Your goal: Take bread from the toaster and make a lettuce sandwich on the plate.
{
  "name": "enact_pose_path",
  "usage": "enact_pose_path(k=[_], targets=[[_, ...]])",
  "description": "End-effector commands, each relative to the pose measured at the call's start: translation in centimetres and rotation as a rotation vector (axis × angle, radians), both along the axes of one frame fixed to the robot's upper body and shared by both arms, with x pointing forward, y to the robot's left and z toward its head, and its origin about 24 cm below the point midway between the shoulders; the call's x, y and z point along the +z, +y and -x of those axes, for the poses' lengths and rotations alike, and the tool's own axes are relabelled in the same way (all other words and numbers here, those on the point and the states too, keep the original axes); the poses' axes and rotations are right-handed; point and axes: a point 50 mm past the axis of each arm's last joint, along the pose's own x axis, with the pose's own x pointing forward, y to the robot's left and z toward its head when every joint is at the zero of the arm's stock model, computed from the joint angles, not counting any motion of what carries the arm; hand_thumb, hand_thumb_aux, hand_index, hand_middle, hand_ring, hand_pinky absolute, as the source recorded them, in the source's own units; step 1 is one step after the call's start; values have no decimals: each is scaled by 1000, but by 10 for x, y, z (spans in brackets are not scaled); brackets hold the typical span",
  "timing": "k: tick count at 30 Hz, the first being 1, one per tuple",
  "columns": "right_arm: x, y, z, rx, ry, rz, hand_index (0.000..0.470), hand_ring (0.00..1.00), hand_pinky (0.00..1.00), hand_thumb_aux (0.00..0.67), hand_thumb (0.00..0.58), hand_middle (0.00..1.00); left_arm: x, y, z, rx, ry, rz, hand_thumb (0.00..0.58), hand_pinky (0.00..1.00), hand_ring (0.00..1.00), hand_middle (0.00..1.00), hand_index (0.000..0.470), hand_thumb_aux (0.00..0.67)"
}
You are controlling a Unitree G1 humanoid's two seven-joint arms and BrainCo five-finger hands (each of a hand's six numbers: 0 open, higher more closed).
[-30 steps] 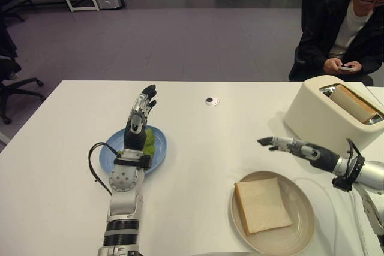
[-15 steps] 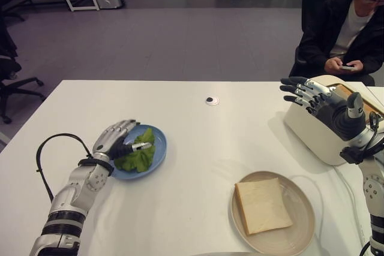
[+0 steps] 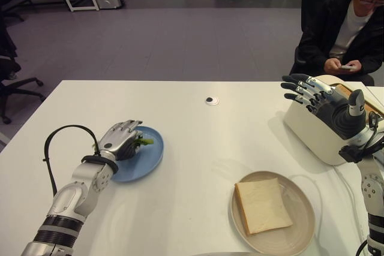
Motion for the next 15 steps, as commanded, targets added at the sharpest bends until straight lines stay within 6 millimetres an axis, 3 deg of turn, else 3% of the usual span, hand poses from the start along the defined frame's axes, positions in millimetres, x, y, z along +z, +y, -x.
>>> enact_pose_path(k=[1,6,15], targets=[[1,1,-1,2,1,-12,0,0,0,0,0,0,7,2,3,6,-13,-33,580,0,0,0,470,670],[1,0,-1,-2,1,-15,0,0,0,0,0,0,15,-6,3,-27,-45,-30,580,0,0,0,470,670],[3,-2,-4,-13,-7,-18,0,0,0,0,0,0,41,-64,9,-271,-141,35,580,0,0,0,470,670]])
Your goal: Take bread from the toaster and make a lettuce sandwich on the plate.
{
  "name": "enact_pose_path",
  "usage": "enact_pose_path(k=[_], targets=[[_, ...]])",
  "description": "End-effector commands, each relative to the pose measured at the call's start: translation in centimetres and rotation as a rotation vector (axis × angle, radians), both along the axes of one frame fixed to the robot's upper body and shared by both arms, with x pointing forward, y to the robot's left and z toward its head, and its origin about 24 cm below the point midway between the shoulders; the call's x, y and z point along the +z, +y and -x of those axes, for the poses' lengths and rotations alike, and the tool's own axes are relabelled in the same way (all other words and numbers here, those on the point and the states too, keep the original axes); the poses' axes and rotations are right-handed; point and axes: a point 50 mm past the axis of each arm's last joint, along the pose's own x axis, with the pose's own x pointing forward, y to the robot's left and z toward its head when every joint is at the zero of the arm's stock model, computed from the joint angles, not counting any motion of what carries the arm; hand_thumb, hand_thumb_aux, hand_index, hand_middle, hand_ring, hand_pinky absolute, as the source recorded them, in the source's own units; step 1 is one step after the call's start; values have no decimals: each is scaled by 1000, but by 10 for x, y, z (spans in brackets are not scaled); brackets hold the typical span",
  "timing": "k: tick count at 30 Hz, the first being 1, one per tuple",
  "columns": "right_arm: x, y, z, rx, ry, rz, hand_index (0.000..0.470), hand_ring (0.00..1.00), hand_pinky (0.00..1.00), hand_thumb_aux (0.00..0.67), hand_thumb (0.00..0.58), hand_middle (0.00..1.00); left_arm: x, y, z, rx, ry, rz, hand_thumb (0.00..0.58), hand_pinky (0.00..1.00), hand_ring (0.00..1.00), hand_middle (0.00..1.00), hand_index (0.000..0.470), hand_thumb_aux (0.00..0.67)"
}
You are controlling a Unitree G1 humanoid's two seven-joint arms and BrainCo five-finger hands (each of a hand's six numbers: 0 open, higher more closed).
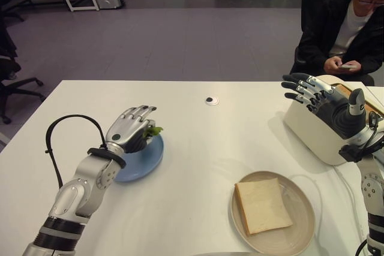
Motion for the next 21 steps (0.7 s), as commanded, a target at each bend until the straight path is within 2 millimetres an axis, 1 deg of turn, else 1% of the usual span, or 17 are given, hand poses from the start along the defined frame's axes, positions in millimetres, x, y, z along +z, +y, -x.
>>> enact_pose_path(k=[1,3,5,8,10,11,13,15,18,21], targets=[[4,-2,-3,-8,-8,-14,0,0,0,0,0,0,16,-34,3,-142,-46,24,580,0,0,0,470,670],[5,-3,-4,-13,-13,-17,0,0,0,0,0,0,24,-61,6,-254,-67,48,580,0,0,0,470,670],[7,-5,-5,-21,-20,-23,0,0,0,0,0,0,25,-97,11,-405,-66,68,580,0,0,0,470,670],[10,-7,-6,-32,-29,-29,0,0,0,0,0,0,20,-149,24,-609,-26,99,580,0,0,0,470,670],[13,-12,-8,-58,-39,-31,0,0,0,0,0,0,17,-177,34,-719,-8,105,580,0,0,0,470,670],[15,-17,-11,-107,-49,-24,0,0,0,0,0,0,15,-188,39,-766,-2,102,580,0,0,0,470,670],[20,-34,-20,-245,-78,-5,0,0,0,0,0,0,11,-204,50,-843,8,87,580,0,0,0,470,670],[25,-53,-27,-379,-93,-2,0,0,0,0,0,0,7,-214,61,-902,32,70,580,0,0,0,470,670],[29,-73,-32,-512,-104,11,0,0,0,0,0,0,7,-218,73,-949,46,59,580,0,0,0,470,670],[28,-82,-37,-581,-103,39,0,0,0,0,0,0,6,-221,83,-991,74,72,580,0,0,0,470,670]])
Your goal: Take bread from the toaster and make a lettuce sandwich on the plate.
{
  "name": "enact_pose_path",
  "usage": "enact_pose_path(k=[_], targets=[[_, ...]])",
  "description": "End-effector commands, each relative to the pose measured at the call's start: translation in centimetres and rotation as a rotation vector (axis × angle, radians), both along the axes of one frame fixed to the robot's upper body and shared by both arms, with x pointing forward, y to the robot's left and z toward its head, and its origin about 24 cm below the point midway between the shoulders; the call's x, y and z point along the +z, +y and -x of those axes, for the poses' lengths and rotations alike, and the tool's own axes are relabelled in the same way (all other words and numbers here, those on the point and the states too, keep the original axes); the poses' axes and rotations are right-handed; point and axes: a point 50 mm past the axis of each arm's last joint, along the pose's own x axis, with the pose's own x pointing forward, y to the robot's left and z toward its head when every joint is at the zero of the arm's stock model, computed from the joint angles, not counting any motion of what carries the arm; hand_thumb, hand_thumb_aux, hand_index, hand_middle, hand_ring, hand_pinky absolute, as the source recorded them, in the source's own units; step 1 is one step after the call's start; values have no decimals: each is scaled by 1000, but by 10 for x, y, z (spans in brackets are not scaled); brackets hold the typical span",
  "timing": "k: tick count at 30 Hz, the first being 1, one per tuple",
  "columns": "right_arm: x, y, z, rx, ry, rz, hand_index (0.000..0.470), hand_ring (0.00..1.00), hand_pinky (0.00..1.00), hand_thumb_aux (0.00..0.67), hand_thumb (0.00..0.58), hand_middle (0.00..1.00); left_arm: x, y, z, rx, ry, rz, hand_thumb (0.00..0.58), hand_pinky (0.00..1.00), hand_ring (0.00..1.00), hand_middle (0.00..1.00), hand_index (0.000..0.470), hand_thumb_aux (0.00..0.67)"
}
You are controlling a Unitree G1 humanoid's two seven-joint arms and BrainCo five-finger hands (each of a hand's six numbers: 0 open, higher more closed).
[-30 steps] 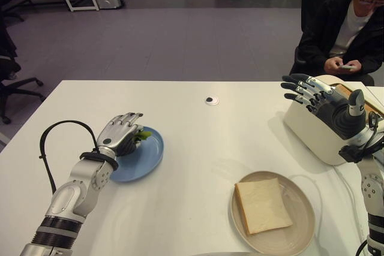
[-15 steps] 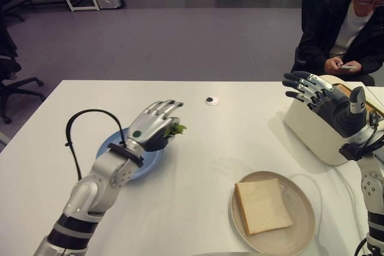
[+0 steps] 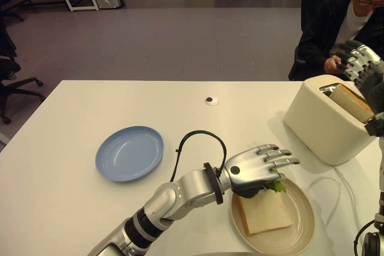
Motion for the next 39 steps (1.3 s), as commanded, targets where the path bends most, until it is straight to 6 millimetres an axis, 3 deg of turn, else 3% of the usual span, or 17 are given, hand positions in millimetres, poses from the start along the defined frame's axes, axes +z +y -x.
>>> enact_pose_path(k=[1,5,6,7,8,14,21,23,25,26,29,33,39], targets=[[2,-11,-6,-91,0,54,0,0,0,0,0,0,-4,-3,11,-44,38,-24,580,0,0,0,470,670],[6,-22,-8,-200,-21,176,0,0,0,0,0,0,-13,-2,11,-42,102,-67,580,0,0,0,464,662],[8,-25,-8,-249,-28,260,0,0,0,0,0,0,-15,-2,12,-45,114,-73,554,0,0,0,370,528],[9,-27,-9,-281,-29,327,0,0,0,0,0,0,-15,-2,13,-48,119,-75,382,0,0,0,195,279],[9,-29,-9,-321,-30,417,0,0,0,0,0,0,-15,-2,14,-52,126,-73,0,0,0,0,0,0],[-7,-36,-10,-404,76,845,0,0,0,0,0,0,-12,-3,14,-65,145,-56,0,0,0,0,0,0],[-23,-44,0,-392,248,1045,0,0,0,0,0,0,-3,2,3,-23,123,-20,0,0,0,0,0,0],[-26,-44,1,-390,277,1067,98,0,0,139,216,0,5,8,-9,24,102,9,0,0,0,0,0,0],[-28,-44,1,-388,293,1081,254,0,0,363,458,0,15,16,-21,73,78,41,0,0,0,0,0,0],[-28,-43,1,-389,299,1089,323,0,0,460,523,0,18,19,-25,93,67,53,0,0,0,0,0,0],[-33,-45,0,-391,330,1105,470,0,0,670,580,0,26,27,-31,128,43,76,0,0,0,0,0,0],[-23,-31,-1,-367,240,1039,470,0,0,670,580,0,32,37,-39,172,21,93,0,0,0,0,0,0],[45,-30,4,-566,-147,847,470,0,0,670,580,0,35,49,-48,234,5,111,0,0,0,0,0,0]])
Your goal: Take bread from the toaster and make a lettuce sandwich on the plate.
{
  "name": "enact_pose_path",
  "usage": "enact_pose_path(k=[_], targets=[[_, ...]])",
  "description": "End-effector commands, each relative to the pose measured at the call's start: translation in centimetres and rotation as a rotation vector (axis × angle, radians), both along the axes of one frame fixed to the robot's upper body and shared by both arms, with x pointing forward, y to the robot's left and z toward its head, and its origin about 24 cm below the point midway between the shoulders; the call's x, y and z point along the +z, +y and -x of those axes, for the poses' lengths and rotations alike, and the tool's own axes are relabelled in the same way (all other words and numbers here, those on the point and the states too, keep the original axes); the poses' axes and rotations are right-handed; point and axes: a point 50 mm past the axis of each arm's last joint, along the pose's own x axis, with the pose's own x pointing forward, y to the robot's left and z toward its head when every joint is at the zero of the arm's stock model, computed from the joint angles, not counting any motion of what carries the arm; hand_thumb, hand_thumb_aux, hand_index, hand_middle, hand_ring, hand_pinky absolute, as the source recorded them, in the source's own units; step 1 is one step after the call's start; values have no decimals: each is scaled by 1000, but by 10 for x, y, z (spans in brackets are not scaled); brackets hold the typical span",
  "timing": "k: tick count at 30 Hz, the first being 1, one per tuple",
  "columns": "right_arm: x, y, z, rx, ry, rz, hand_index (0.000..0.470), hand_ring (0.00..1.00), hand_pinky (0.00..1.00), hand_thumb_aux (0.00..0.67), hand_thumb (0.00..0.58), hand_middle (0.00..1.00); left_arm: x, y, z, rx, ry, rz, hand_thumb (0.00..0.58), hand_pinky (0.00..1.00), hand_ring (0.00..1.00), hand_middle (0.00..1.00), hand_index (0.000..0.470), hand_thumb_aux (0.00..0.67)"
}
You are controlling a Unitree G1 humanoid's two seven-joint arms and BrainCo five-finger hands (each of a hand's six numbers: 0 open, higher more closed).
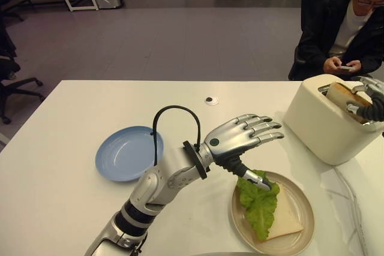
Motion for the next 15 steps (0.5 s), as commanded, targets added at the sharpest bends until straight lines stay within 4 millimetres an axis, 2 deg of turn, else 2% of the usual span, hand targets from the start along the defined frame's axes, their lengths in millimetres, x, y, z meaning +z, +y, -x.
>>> enact_pose_path(k=[1,3,5,8,10,11,13,15], targets=[[60,-1,9,16,-393,-66,470,0,0,670,580,0,1,8,-7,42,2,10,0,0,0,0,0,0],[82,6,20,77,-571,-103,470,0,0,670,580,0,2,10,-8,52,0,16,0,0,0,0,0,0],[92,14,27,150,-654,-170,470,0,0,670,580,0,3,13,-9,63,-4,25,0,0,0,0,0,0],[87,23,25,271,-574,-359,470,0,0,670,580,0,5,19,-11,84,1,48,0,0,0,0,0,0],[74,35,19,406,-378,-545,470,0,0,670,580,0,9,26,-13,110,-6,74,0,0,0,0,0,0],[62,42,18,480,-220,-619,470,0,0,670,580,0,12,30,-13,122,-17,89,0,0,0,0,0,0],[36,59,23,611,124,-671,470,0,0,670,580,0,18,36,-12,133,-41,117,0,0,0,0,0,0],[11,66,31,686,431,-666,470,0,0,670,580,0,25,40,-9,118,-70,151,0,0,0,0,0,0]])
